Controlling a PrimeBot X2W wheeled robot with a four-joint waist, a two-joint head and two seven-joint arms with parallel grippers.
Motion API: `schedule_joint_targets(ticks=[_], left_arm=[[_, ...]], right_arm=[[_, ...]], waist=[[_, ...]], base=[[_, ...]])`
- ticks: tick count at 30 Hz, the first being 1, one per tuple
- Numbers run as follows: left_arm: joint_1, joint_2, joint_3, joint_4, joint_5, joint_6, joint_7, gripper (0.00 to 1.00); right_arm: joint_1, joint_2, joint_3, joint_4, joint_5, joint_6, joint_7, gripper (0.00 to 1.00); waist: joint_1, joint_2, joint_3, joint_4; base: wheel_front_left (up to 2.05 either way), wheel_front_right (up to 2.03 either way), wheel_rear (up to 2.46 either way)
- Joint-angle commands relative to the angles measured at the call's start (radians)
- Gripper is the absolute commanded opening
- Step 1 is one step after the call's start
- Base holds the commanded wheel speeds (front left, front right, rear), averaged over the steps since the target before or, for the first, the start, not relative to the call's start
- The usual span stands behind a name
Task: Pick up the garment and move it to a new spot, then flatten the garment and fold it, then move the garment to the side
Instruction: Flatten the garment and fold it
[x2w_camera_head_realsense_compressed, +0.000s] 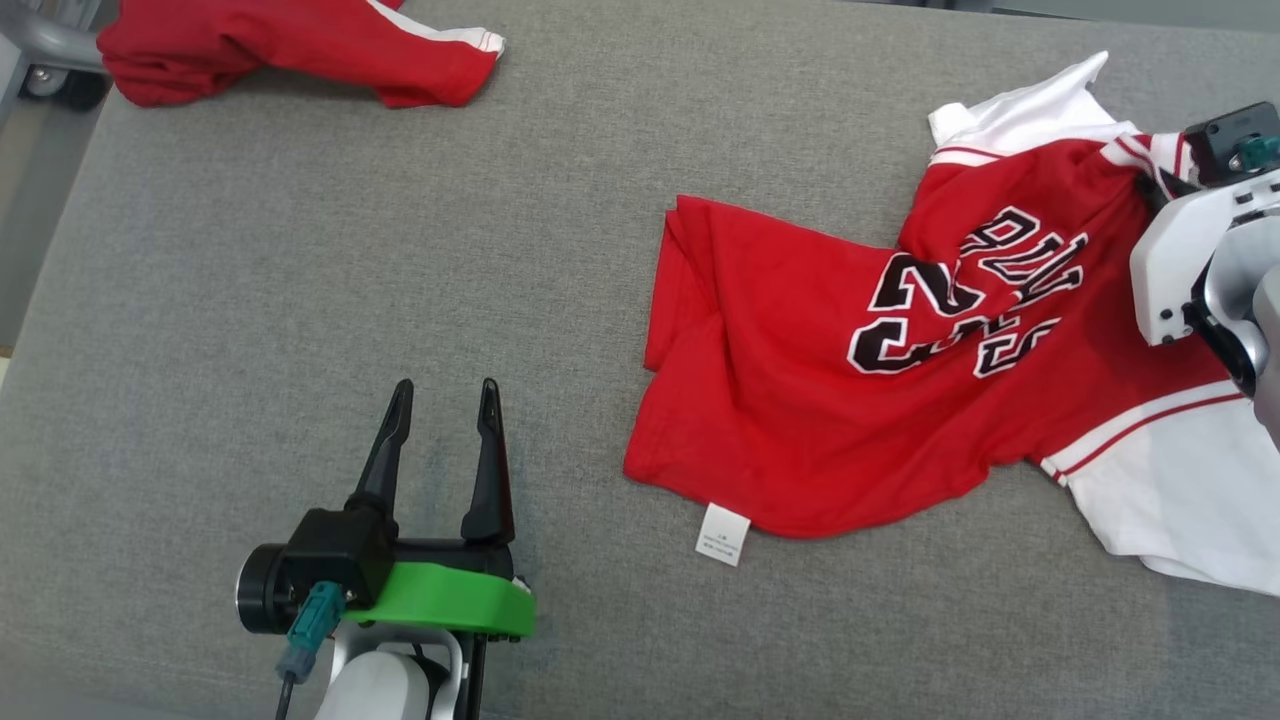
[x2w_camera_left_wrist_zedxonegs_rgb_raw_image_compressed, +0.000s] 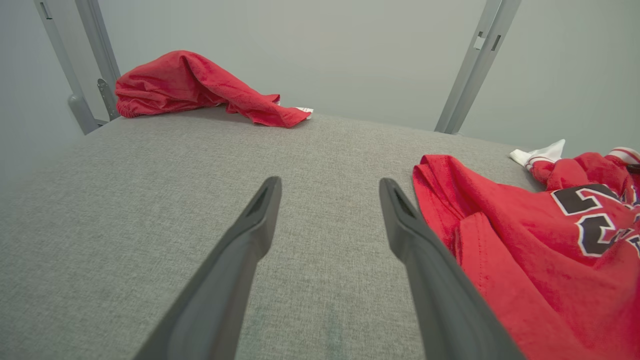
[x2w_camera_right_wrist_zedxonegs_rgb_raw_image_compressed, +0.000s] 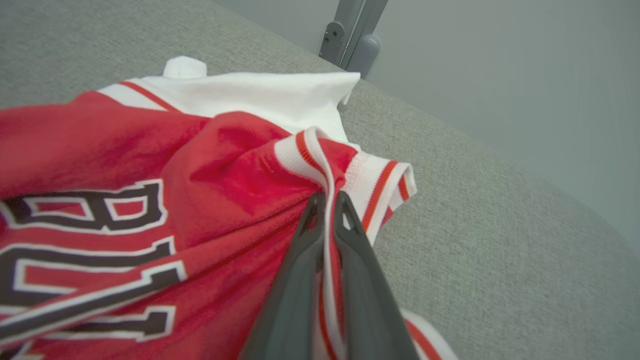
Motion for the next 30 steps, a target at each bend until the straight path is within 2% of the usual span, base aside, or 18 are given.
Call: schedule_joint_targets(ticks=[1,5,6,7,8,14,19,23,30], left_arm=[[-0.016,0.002,-0.001,0.001,-0.003,0.003,0.0,1.0],[-0.014,0.002,-0.003,0.005,-0.003,0.004,0.0,1.0],[-0.011,0.002,-0.003,0.006,-0.004,0.005,0.0,1.0],[-0.008,0.002,-0.003,0.007,-0.004,0.007,0.0,1.0],[-0.005,0.002,-0.004,0.007,-0.004,0.007,0.0,1.0],[0.002,0.002,-0.006,0.018,0.012,-0.004,0.0,1.0],[0.006,0.002,0.008,0.027,0.035,-0.012,0.0,1.0],[0.019,0.003,0.032,0.036,0.048,-0.019,0.0,1.0],[0.055,0.003,0.07,0.061,0.065,-0.033,0.0,1.0]], right_arm=[[-0.025,0.009,-0.009,0.03,-0.016,-0.002,-0.018,0.0],[-0.059,0.049,-0.03,0.107,-0.038,-0.002,-0.061,0.0],[-0.064,0.058,-0.034,0.123,-0.044,-0.002,-0.076,0.2],[-0.065,0.07,-0.036,0.137,-0.048,-0.002,-0.092,0.49],[-0.067,0.079,-0.038,0.148,-0.055,-0.002,-0.112,1.0],[-0.052,0.123,-0.049,0.174,-0.054,-0.002,-0.227,1.0],[-0.009,0.136,-0.065,0.113,-0.033,-0.002,-0.269,1.0],[0.059,0.122,-0.132,-0.035,-0.044,-0.002,-0.273,1.0],[0.317,0.148,-0.31,-0.319,-0.106,-0.001,-0.273,1.0]], waist=[[0.0,0.0,0.007,0.015],[0.0,0.0,0.004,0.022],[0.0,0.0,0.001,0.021],[0.0,0.0,-0.003,0.018],[0.0,0.0,-0.007,0.014],[0.0,0.0,-0.05,-0.035],[0.0,0.0,-0.099,-0.098],[0.0,0.0,-0.143,-0.152],[0.0,0.0,-0.227,-0.213]], base=[[0.0,0.0,0.0],[0.0,0.0,0.0],[0.0,0.0,0.0],[0.0,0.0,0.0],[0.0,0.0,0.0],[0.0,0.0,0.0],[0.0,0.0,0.0],[0.0,0.0,0.0],[0.0,0.0,0.0]])
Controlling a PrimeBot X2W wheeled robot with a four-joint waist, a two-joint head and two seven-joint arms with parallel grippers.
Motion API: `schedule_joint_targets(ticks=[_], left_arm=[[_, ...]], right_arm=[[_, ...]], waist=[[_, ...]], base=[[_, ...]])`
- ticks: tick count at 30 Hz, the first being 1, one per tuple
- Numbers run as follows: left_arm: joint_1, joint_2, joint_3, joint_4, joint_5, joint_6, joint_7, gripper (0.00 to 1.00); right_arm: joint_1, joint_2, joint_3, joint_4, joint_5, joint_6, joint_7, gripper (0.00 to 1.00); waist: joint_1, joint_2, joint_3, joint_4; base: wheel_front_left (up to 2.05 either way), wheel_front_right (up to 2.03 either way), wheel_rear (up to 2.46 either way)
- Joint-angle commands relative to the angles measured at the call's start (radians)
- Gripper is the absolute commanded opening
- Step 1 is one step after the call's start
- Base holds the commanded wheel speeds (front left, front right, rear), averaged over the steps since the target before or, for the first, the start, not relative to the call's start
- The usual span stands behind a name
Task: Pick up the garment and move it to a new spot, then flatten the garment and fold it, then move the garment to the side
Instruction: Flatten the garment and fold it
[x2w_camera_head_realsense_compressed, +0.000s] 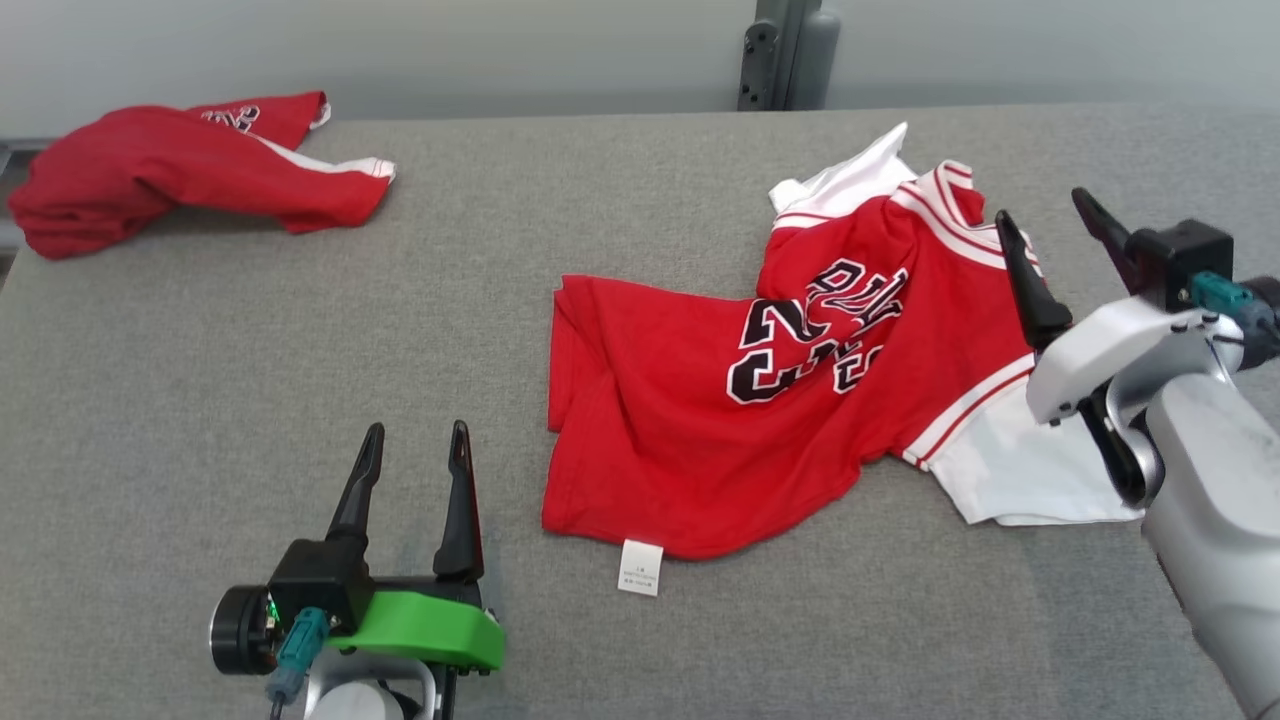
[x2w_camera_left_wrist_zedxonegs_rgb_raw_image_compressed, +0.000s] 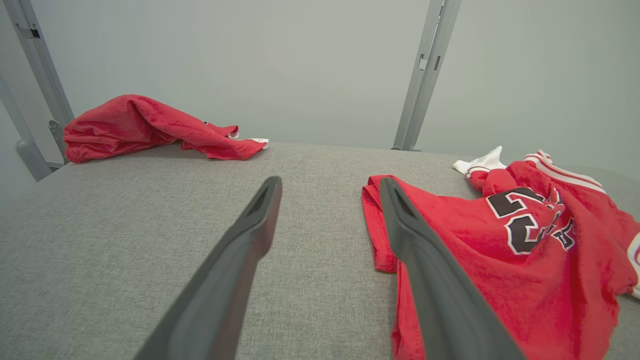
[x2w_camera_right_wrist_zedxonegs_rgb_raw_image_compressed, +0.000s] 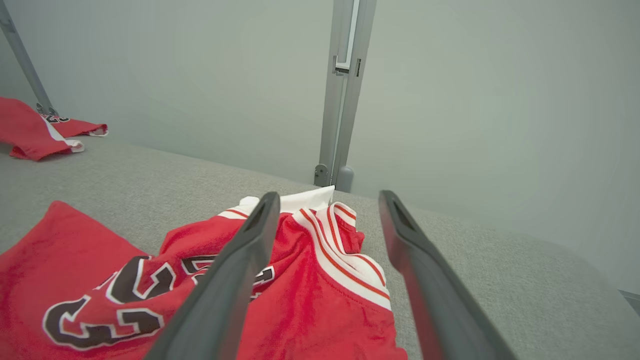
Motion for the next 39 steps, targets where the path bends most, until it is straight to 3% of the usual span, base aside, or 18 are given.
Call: schedule_joint_targets(ticks=[1,9,19,24,39], left_arm=[[0.022,0.003,0.006,0.006,0.004,-0.005,0.001,1.0],[0.102,0.003,0.04,0.006,-0.021,0.006,0.001,1.0],[0.169,0.003,0.053,-0.033,-0.033,0.016,0.001,1.0],[0.191,0.003,0.063,-0.047,-0.045,0.023,0.001,1.0],[0.173,0.003,0.049,-0.027,-0.044,0.022,0.001,1.0]], right_arm=[[0.062,0.017,-0.033,-0.04,-0.012,-0.001,-0.003,1.0],[0.359,0.142,-0.237,-0.288,-0.099,-0.001,-0.003,1.0],[0.599,0.302,-0.321,-0.535,-0.213,-0.001,-0.003,1.0],[0.656,0.319,-0.314,-0.584,-0.216,-0.001,-0.003,1.0],[0.665,0.324,-0.327,-0.566,-0.184,-0.001,-0.003,1.0]], waist=[[0.0,0.0,-0.076,-0.06],[0.0,0.0,-0.137,-0.076],[0.0,0.0,-0.154,-0.078],[0.0,0.0,-0.161,-0.082],[0.0,0.0,-0.156,-0.074]], base=[[0.0,0.0,0.0],[0.0,0.0,0.0],[0.0,0.0,0.0],[0.0,0.0,0.0],[0.0,0.0,0.0]])
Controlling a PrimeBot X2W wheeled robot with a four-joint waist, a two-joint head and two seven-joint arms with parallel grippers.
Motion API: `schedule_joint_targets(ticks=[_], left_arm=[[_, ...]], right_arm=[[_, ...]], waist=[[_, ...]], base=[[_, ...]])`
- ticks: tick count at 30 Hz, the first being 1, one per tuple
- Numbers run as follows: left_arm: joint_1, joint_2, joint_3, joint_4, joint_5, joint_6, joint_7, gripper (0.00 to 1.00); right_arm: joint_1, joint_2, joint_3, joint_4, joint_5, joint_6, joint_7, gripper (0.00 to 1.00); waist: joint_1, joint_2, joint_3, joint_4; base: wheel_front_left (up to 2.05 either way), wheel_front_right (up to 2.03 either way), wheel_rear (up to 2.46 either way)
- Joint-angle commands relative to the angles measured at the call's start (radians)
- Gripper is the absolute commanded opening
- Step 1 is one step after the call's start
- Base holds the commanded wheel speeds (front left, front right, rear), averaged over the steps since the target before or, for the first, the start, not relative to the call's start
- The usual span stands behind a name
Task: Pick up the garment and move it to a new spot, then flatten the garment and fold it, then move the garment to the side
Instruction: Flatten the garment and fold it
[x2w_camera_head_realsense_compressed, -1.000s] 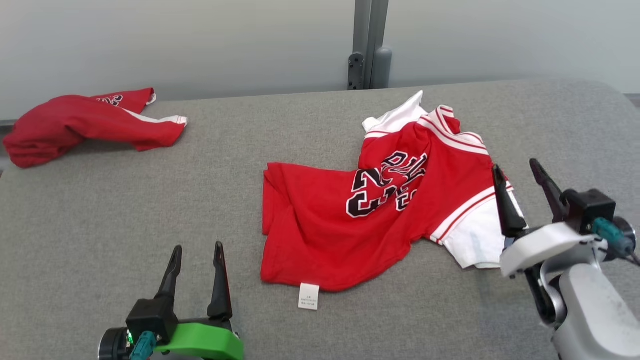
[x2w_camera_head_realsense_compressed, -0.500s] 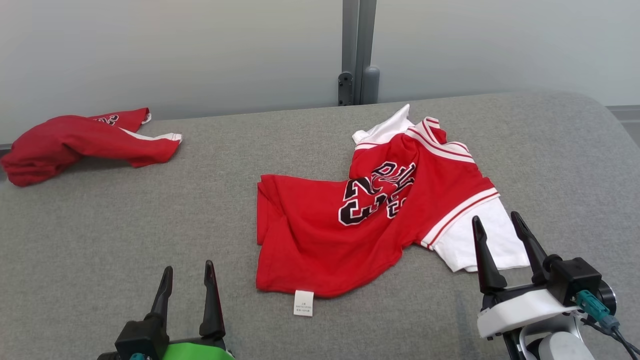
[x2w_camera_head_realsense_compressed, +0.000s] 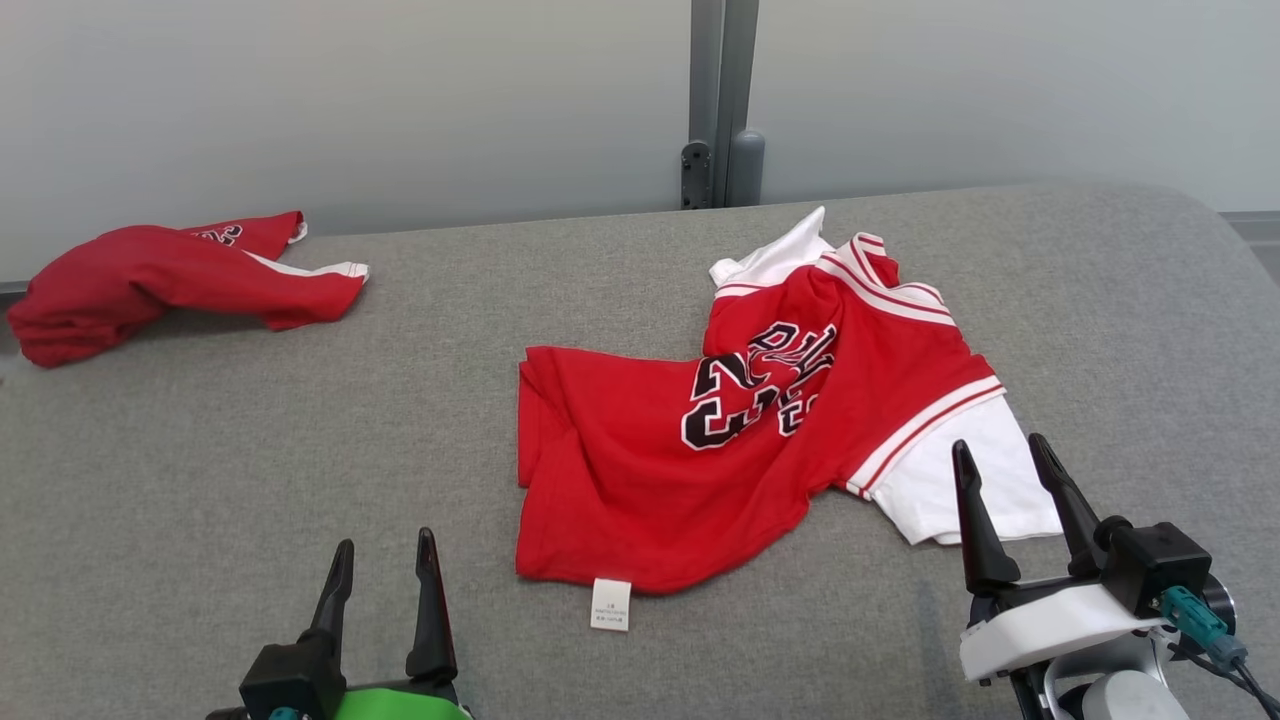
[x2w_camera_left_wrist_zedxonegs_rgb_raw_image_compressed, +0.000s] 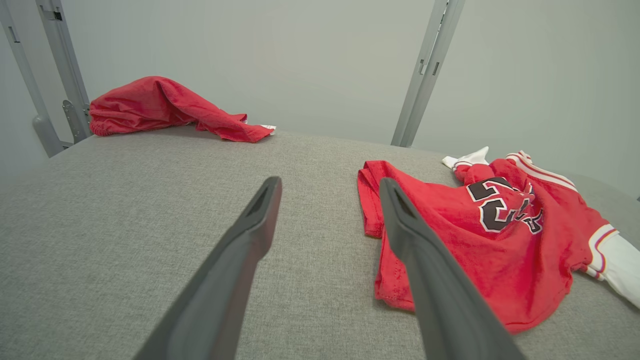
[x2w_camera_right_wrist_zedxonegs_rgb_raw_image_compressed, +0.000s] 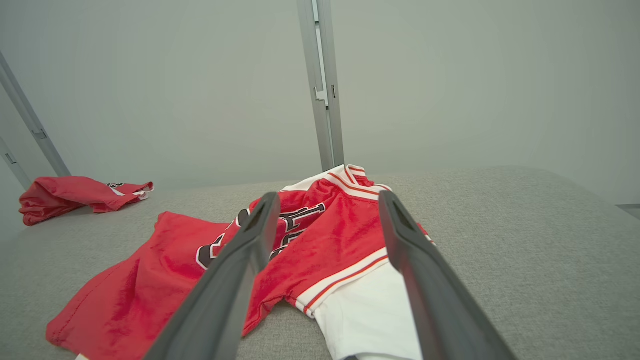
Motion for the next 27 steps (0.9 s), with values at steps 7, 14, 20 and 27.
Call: schedule_joint_targets(ticks=[7,14,20,27], left_arm=[[-0.01,0.003,0.002,-0.002,0.01,-0.002,0.0,1.0],[-0.019,0.003,-0.011,-0.01,0.004,0.0,0.0,1.0],[-0.04,0.003,-0.025,-0.01,-0.001,0.002,0.0,1.0],[-0.062,0.003,-0.032,-0.004,0.006,0.0,0.0,1.0]], right_arm=[[0.004,-0.001,-0.022,0.007,0.007,-0.001,-0.003,1.0],[-0.011,0.0,-0.185,0.086,-0.03,-0.001,0.083,1.0],[-0.069,-0.001,-0.268,0.211,-0.058,-0.001,0.141,1.0],[-0.164,-0.001,-0.333,0.386,-0.108,-0.001,0.15,1.0]], waist=[[0.0,0.0,0.004,0.003],[0.0,0.0,0.029,0.011],[0.0,0.0,0.07,0.029],[0.0,0.0,0.112,0.05]], base=[[0.0,0.0,0.0],[0.0,0.0,0.0],[0.0,0.0,0.0],[0.0,0.0,0.0]])
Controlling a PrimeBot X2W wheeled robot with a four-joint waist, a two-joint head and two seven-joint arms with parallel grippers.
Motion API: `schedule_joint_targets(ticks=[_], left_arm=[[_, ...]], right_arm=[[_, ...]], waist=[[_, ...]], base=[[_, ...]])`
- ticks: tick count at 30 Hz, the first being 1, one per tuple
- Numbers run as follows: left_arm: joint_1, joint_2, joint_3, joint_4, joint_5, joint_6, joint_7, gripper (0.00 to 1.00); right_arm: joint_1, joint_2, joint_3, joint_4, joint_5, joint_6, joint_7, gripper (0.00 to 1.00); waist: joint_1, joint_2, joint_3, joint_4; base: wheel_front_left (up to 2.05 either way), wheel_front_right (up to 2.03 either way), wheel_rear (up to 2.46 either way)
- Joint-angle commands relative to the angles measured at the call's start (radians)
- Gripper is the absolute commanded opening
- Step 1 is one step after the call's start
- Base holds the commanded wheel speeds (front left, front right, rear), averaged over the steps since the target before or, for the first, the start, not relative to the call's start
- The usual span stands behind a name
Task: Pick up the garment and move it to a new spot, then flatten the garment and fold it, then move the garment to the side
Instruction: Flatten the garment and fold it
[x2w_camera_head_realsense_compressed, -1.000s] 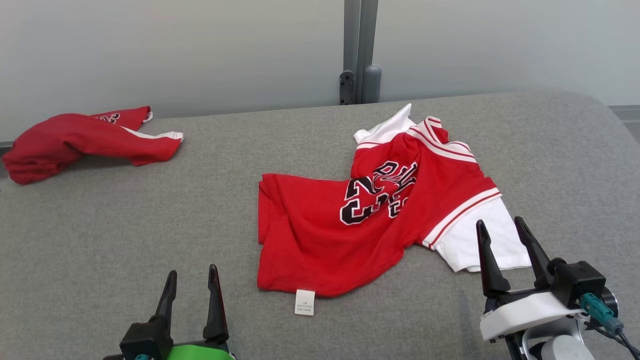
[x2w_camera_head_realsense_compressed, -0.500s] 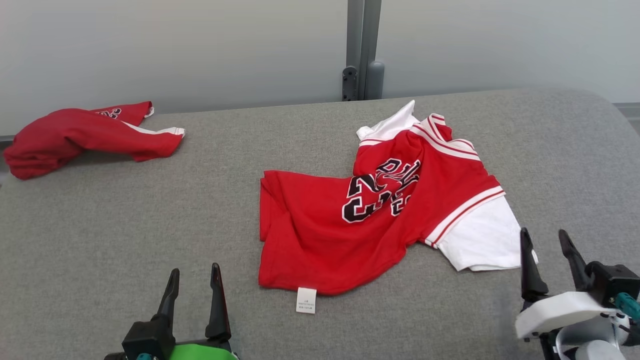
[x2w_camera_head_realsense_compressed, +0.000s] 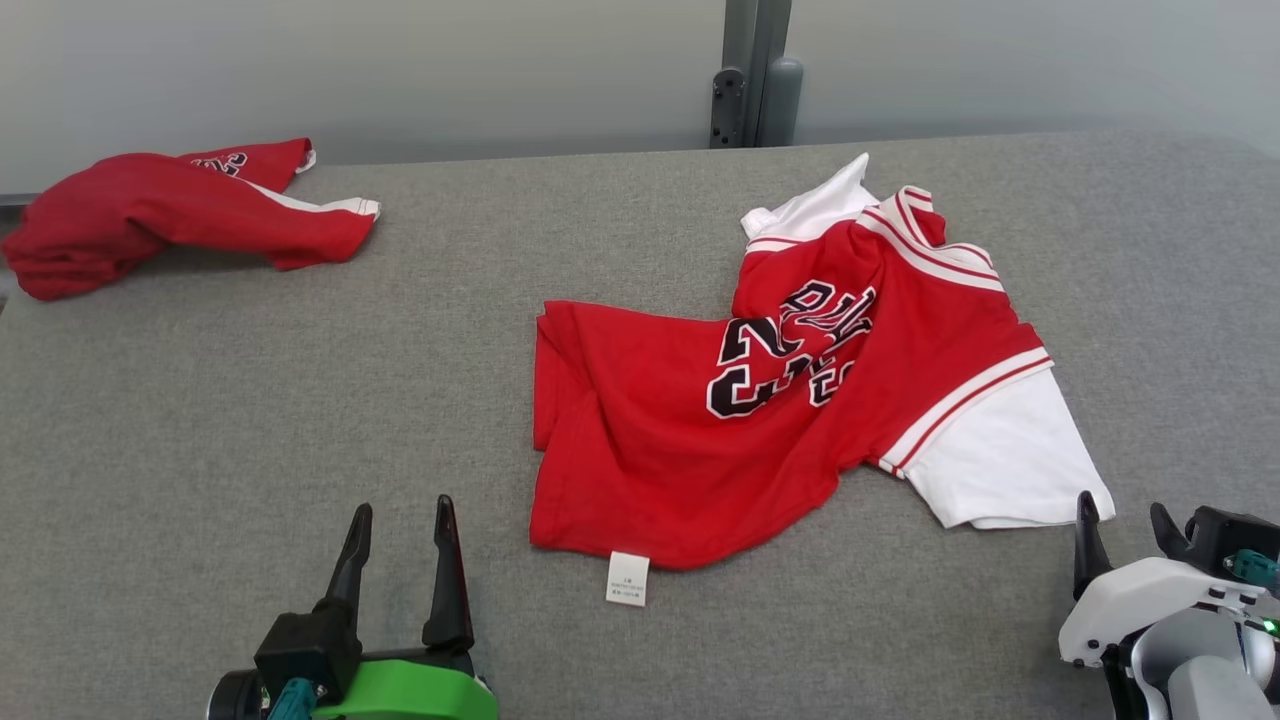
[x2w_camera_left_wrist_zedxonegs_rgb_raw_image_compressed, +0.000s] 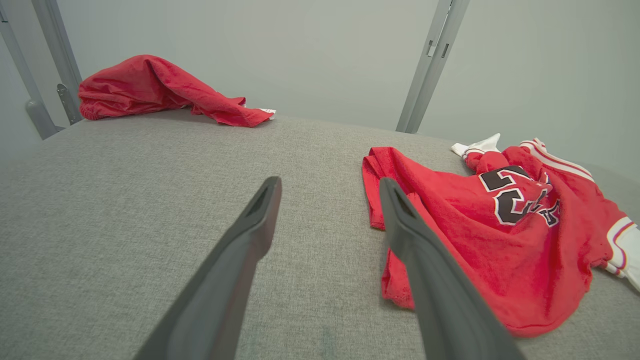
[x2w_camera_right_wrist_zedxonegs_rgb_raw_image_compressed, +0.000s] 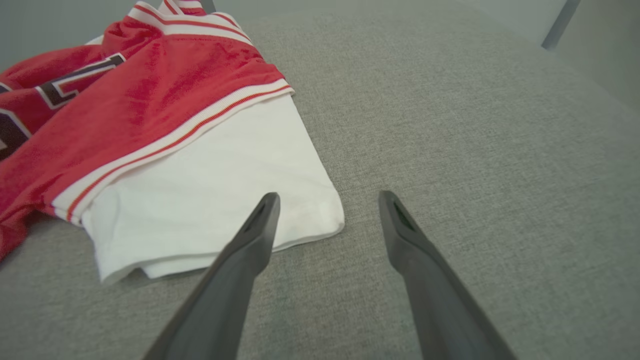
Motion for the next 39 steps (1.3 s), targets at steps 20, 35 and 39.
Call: schedule_joint_targets(ticks=[20,35,39], left_arm=[[-0.021,0.003,-0.048,0.059,0.004,-0.029,0.001,1.0],[-0.138,0.003,-0.193,0.291,-0.285,0.031,0.153,1.0],[-0.17,0.003,-0.214,0.328,-0.364,0.044,0.146,1.0]], right_arm=[[-0.187,-0.023,-0.001,0.331,0.041,-0.001,-0.099,0.0],[-0.13,-0.041,0.12,0.21,0.142,-0.001,-0.133,0.0],[-0.129,-0.044,0.137,0.196,0.155,-0.001,-0.132,0.0]], waist=[[0.0,-0.0001,0.011,-0.008],[0.0,-0.0001,0.02,-0.093],[0.0,-0.0001,0.031,-0.106]], base=[[0.0,0.0,0.0],[0.0,0.0,0.0],[0.0,0.0,0.0]])
